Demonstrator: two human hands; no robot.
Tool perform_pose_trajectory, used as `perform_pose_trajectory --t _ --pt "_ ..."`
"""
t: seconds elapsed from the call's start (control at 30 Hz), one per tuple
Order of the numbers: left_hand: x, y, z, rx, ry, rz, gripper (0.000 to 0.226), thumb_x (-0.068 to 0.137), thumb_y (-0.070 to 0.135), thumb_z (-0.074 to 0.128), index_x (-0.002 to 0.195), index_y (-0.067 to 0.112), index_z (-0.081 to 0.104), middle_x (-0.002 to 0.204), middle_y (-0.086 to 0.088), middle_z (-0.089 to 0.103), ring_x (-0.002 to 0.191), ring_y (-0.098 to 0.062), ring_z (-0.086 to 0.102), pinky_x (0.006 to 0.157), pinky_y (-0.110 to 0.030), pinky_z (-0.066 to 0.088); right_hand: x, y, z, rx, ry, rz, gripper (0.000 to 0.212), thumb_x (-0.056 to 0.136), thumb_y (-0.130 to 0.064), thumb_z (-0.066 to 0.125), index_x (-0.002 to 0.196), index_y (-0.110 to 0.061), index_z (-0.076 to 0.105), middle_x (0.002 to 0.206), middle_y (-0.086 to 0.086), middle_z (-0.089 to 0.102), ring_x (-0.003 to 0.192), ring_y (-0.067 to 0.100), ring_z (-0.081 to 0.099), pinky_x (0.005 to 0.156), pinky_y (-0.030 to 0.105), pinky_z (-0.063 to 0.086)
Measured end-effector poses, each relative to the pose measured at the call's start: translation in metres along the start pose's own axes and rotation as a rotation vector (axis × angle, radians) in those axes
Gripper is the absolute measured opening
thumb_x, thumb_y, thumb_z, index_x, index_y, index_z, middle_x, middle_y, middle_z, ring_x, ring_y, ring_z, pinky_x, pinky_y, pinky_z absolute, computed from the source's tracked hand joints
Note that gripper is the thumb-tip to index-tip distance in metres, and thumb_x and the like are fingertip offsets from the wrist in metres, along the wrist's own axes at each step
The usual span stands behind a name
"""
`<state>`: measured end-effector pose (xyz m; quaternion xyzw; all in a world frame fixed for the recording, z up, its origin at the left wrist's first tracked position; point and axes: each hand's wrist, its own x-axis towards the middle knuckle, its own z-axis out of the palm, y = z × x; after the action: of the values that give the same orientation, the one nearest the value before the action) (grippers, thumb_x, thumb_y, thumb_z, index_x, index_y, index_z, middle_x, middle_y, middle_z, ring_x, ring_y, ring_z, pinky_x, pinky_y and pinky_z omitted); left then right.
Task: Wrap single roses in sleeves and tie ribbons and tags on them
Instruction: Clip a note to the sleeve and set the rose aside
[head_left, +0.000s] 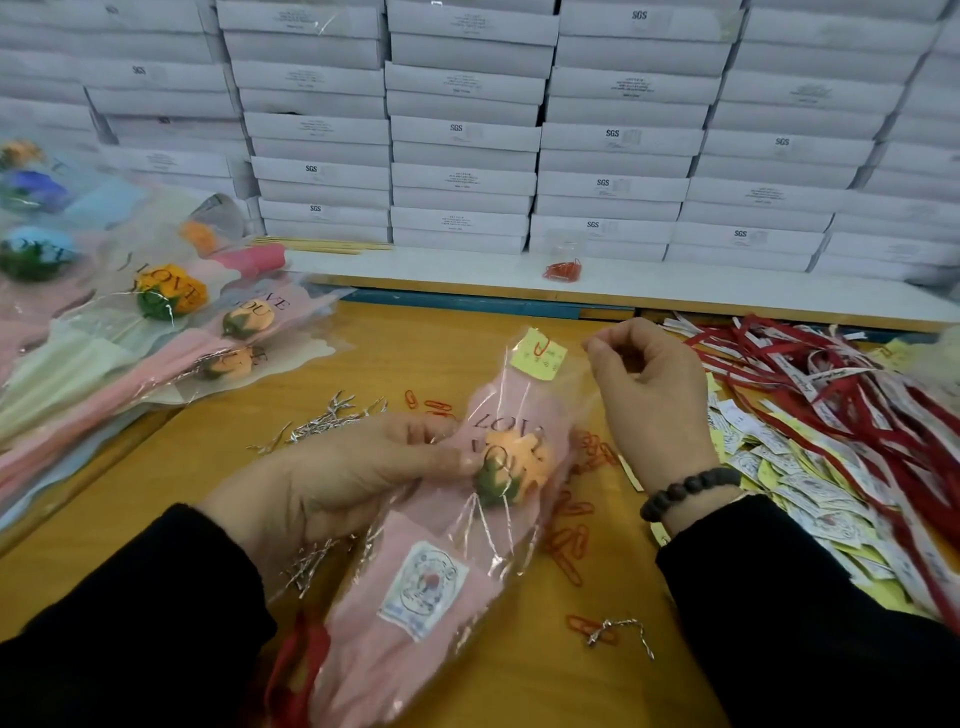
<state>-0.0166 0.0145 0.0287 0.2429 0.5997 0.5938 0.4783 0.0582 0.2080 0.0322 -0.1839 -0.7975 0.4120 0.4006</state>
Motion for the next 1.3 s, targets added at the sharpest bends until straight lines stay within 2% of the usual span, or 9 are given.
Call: perform_pose_trajectory --t 0.1,0.23,0.43,0.73,0.83,0.9,0.97,1.1,1.3 --pt "0.003 -0.001 -0.008 -0.02 0.128 0.036 0.037 0.07 0.009 0.065 0.103 -0.009 0.062 0.091 -0.019 0.071 0.067 -0.02 0.068 0.059 -0.025 0.057 -0.003 -0.006 0.002 -0.084 0.044 -0.041 0.014 0.091 -0.021 0.052 0.076 -0.024 0.051 0.08 -0.007 0.052 0.067 0.004 0.046 0.055 0.019 0.034" --pt "0.004 0.001 -0.01 -0.102 0.281 0.096 0.021 0.069 0.011 0.065 0.087 0.001 0.07 0.074 -0.014 0.071 0.052 -0.017 0.065 0.047 -0.023 0.054 -0.008 -0.014 0.002 -0.186 0.011 -0.032 0.013 0.092 -0.03 0.049 0.089 -0.017 0.05 0.093 -0.002 0.051 0.08 0.013 0.049 0.064 0.027 0.04" --pt "0.007 0.002 -0.017 -0.211 0.471 0.202 0.043 0.067 0.015 0.066 0.105 -0.006 0.061 0.072 -0.014 0.07 0.048 -0.018 0.064 0.046 -0.023 0.053 -0.029 -0.036 0.008 0.037 -0.97 0.421 0.042 0.087 -0.051 0.053 0.083 -0.01 0.063 0.067 0.002 0.072 0.034 0.006 0.05 0.033 0.015 0.033" --pt "0.002 0.005 -0.014 -0.125 0.352 0.172 0.04 0.068 0.033 0.063 0.094 0.002 0.063 0.072 -0.012 0.065 0.049 -0.018 0.06 0.04 -0.019 0.048 -0.043 -0.025 0.032 0.539 -0.626 0.514 0.017 0.09 -0.01 0.057 0.074 -0.012 0.052 0.037 -0.005 0.049 0.028 0.005 0.041 0.029 0.015 0.027" --pt "0.001 0.002 -0.004 -0.043 0.151 0.092 0.03 0.067 0.025 0.067 0.083 0.0 0.064 0.063 -0.011 0.064 0.044 -0.014 0.061 0.041 -0.018 0.047 -0.035 -0.018 0.029 0.535 -0.518 0.515 0.008 0.09 -0.013 0.057 0.083 -0.014 0.06 0.049 0.001 0.057 0.033 0.008 0.043 0.034 0.017 0.037" --pt "0.003 -0.001 0.007 -0.001 0.103 0.105 0.011 0.068 0.019 0.067 0.062 0.011 0.07 0.053 -0.005 0.063 0.041 -0.011 0.06 0.042 -0.019 0.045 -0.033 -0.015 0.028 0.548 -0.492 0.493 0.007 0.089 -0.019 0.058 0.086 -0.016 0.064 0.077 0.016 0.068 0.056 0.022 0.058 0.058 0.035 0.053" --pt "0.008 -0.003 0.013 -0.035 0.171 0.152 0.006 0.067 0.013 0.067 0.064 0.009 0.071 0.054 -0.005 0.058 0.039 -0.012 0.056 0.044 -0.022 0.047 -0.031 -0.017 0.024 0.45 -0.498 0.462 0.016 0.09 -0.034 0.057 0.096 -0.02 0.062 0.09 0.013 0.07 0.066 0.018 0.065 0.064 0.035 0.057" --pt "0.011 -0.003 0.014 -0.111 0.447 0.289 0.014 0.075 -0.001 0.064 0.071 0.003 0.052 0.045 -0.001 0.053 0.034 -0.009 0.05 0.036 -0.017 0.044 -0.024 -0.027 0.008 0.068 -0.662 0.357 0.036 0.083 -0.055 0.052 0.096 -0.022 0.057 0.052 -0.01 0.061 0.04 -0.002 0.051 0.041 0.014 0.039" --pt "0.015 -0.003 0.002 -0.169 0.608 0.425 0.007 0.085 0.002 0.059 0.083 0.003 0.053 0.046 -0.003 0.061 0.04 -0.01 0.059 0.038 -0.017 0.043 -0.029 -0.033 -0.007 -0.179 -0.827 0.235 0.024 0.079 -0.039 0.069 0.092 -0.02 0.06 0.088 -0.002 0.068 0.068 0.008 0.059 0.058 0.019 0.046"
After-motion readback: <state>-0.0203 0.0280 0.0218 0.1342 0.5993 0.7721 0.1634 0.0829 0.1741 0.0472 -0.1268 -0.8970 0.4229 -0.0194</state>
